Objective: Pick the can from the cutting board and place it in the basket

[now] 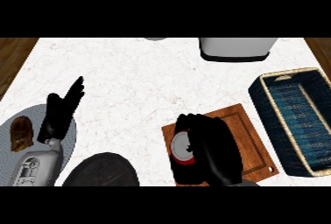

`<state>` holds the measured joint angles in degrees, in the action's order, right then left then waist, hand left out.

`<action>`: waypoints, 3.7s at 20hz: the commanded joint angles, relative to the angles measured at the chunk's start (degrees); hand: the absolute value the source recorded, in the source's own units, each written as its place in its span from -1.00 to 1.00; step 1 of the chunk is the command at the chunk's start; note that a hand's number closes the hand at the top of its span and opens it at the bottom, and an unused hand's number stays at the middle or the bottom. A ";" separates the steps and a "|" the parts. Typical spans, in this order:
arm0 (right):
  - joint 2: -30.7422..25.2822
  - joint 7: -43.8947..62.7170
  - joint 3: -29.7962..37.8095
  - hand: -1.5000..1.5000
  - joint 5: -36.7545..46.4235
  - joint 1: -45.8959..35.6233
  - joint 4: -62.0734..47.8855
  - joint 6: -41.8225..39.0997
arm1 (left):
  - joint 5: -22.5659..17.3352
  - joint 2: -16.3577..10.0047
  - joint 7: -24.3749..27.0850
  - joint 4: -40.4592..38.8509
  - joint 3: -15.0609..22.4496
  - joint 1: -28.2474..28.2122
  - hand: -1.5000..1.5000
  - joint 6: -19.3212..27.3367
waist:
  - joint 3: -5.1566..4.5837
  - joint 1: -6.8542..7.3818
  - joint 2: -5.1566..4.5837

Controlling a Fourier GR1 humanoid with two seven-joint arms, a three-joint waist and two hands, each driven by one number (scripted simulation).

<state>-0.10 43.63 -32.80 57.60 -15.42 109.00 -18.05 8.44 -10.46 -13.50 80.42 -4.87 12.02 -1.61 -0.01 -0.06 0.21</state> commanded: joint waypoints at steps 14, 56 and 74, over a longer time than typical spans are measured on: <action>0.07 33.12 20.10 1.00 -17.75 -39.81 15.05 -5.40 | -0.09 0.45 1.04 -0.79 -0.06 -1.59 0.00 -0.30 | -0.15 0.03 0.39; -38.52 -14.36 51.26 1.00 -21.56 -19.91 -16.17 -17.21 | -0.62 -0.52 -1.65 0.97 -1.14 0.94 0.00 -1.97 | 0.01 0.14 -0.17; -30.05 -19.54 64.98 -1.00 -27.93 -17.58 -19.60 3.40 | -0.86 -0.87 0.85 -1.12 -2.31 0.02 0.00 -2.34 | 0.00 -0.25 -0.14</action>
<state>-31.03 23.49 28.82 30.66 -32.34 86.67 -19.37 8.55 -10.14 -13.23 80.86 -5.84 11.41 -2.88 0.03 0.02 0.00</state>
